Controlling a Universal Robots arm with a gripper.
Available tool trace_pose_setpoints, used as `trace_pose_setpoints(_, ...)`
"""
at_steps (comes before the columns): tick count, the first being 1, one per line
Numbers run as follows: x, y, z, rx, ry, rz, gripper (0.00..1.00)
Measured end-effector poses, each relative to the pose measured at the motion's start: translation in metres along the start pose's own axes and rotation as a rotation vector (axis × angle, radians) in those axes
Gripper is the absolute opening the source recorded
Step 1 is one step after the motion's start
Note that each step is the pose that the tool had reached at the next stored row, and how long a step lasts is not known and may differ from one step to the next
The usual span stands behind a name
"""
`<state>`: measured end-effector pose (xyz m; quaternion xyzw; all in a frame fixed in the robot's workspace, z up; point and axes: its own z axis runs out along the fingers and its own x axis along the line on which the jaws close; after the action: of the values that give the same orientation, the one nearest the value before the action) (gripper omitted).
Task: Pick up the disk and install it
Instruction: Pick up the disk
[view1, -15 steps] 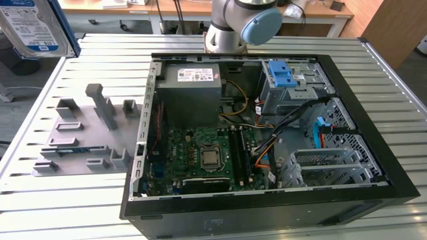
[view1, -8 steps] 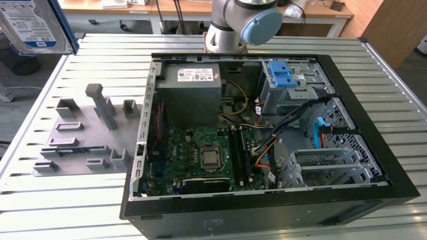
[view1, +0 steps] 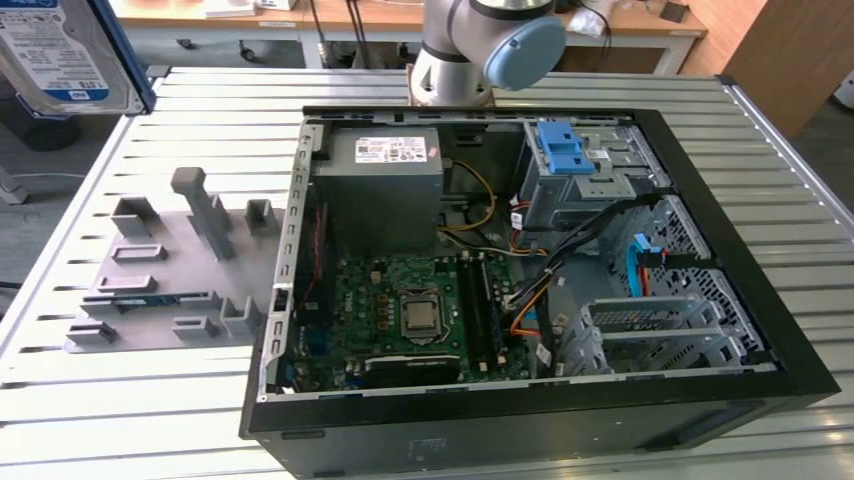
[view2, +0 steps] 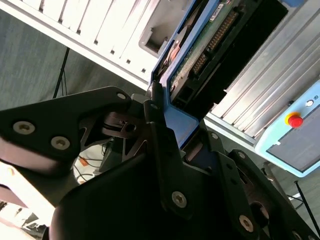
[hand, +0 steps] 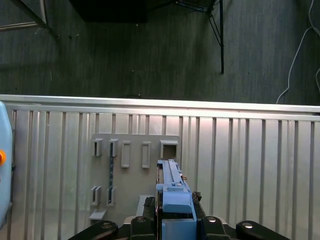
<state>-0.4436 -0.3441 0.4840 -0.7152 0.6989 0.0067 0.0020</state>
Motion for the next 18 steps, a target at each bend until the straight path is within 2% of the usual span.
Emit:
trace_pose_setpoints(5,0.0116,0.0003,-0.0001,0.0011,0.0002,0.000,0.36)
trace_pose_setpoints(12,0.0163,-0.0020,-0.0001,0.0011,0.0057,0.000,0.36)
trace_pose_setpoints(18,0.0188,-0.0084,-0.0003,0.0009,0.0078,0.000,0.36)
